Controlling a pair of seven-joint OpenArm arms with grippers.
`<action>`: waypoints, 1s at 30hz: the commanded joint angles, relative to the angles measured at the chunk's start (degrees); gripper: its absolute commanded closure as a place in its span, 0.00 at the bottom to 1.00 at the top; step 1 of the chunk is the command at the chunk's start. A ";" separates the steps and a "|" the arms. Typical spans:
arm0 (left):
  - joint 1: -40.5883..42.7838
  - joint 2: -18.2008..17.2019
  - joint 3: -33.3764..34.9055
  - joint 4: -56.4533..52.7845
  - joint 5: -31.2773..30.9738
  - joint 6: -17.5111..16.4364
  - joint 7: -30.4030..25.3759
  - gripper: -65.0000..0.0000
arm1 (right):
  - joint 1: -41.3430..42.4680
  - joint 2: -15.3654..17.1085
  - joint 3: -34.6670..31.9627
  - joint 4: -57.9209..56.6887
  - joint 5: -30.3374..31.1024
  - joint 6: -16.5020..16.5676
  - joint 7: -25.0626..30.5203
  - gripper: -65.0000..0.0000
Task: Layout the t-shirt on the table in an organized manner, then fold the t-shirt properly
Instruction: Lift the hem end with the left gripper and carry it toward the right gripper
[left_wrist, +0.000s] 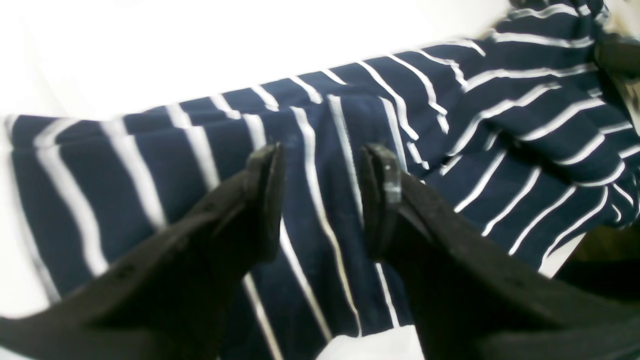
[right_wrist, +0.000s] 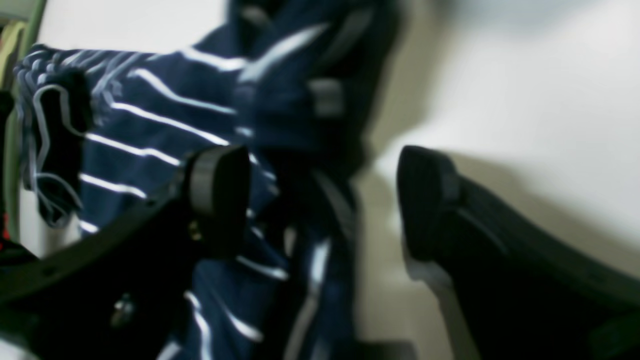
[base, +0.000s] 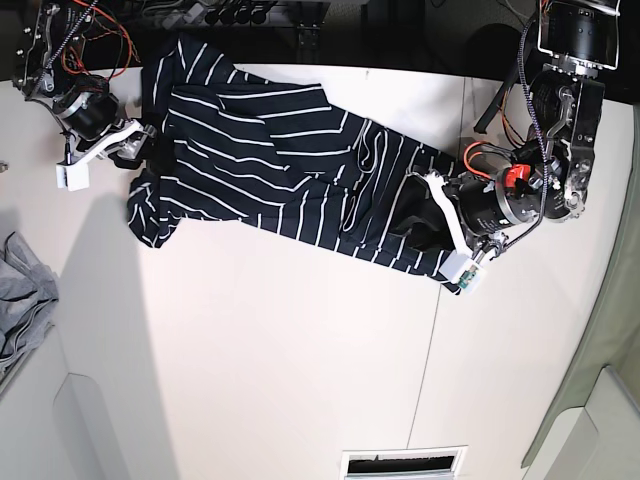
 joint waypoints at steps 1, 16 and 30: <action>-0.79 -0.39 -0.39 0.90 -0.96 -0.28 -1.01 0.58 | 1.14 0.85 0.28 1.03 1.07 0.83 1.07 0.31; -0.42 -3.96 -0.39 0.90 -1.20 -0.26 -1.18 0.58 | 7.82 0.96 1.01 3.13 -7.87 -1.33 2.75 0.31; 0.37 -3.96 -0.39 0.68 -1.09 -0.31 -1.11 0.58 | 19.26 0.96 -3.13 -13.53 -8.41 -0.44 2.27 0.79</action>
